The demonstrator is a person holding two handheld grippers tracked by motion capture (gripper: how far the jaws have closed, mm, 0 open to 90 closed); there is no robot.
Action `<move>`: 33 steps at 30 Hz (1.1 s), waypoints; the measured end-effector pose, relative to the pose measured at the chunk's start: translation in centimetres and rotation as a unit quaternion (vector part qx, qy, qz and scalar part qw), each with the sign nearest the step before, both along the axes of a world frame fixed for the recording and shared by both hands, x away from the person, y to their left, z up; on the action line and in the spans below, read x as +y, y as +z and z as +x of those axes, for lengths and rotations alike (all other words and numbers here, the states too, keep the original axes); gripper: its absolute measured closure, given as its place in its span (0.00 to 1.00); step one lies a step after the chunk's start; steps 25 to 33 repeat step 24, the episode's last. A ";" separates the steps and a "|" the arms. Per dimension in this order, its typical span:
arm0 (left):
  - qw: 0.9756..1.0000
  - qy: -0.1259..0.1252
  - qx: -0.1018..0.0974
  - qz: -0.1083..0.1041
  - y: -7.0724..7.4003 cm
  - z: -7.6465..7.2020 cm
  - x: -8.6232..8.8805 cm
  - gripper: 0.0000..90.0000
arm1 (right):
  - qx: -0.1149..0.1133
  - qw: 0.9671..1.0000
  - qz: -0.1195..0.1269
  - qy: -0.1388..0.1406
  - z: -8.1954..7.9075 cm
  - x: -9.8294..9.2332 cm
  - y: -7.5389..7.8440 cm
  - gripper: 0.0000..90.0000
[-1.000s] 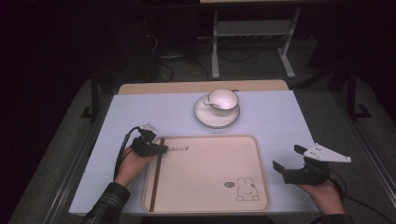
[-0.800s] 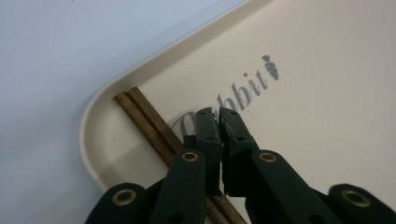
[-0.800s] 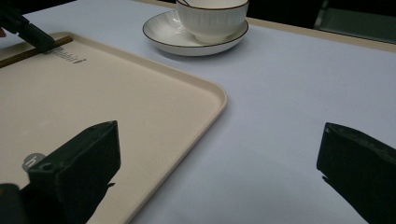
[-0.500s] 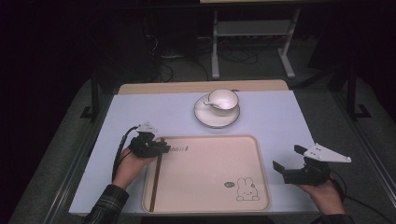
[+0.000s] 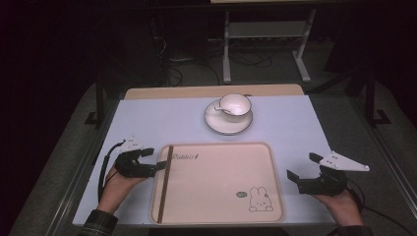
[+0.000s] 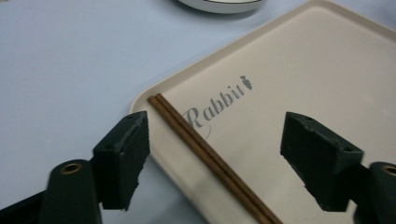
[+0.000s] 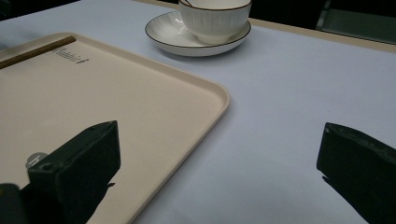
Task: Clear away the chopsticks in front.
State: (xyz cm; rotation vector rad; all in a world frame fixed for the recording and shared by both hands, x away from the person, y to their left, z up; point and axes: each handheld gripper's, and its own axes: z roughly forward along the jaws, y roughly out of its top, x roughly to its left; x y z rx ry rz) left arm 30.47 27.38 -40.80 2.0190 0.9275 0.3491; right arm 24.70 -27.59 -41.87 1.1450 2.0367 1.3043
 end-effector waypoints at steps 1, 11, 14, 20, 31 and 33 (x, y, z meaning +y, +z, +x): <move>1.000 0.000 0.000 0.000 0.0 0.0 0.0 0.24 | 0.000 1.000 0.000 0.000 0.0 0.0 0.0 0.00; 0.999 0.025 -0.024 0.009 -0.2 -2.6 2.0 0.17 | 0.000 1.000 -0.002 0.001 -0.1 0.0 0.0 0.00; 0.999 0.030 -0.019 0.008 -0.5 -3.3 2.4 0.17 | 0.001 1.000 -0.003 0.001 -0.1 0.1 0.0 0.00; 0.999 0.029 -0.019 0.010 -0.7 -3.3 2.4 0.17 | 0.001 1.000 -0.007 0.003 -0.1 0.2 0.0 0.00; 0.999 0.026 -0.020 0.009 -0.7 -3.3 2.4 0.17 | -0.001 1.000 -0.009 0.004 -0.2 0.2 0.0 0.00; 0.999 0.026 -0.020 0.009 -0.7 -3.3 2.4 0.17 | -0.001 1.000 -0.009 0.004 -0.2 0.2 0.0 0.00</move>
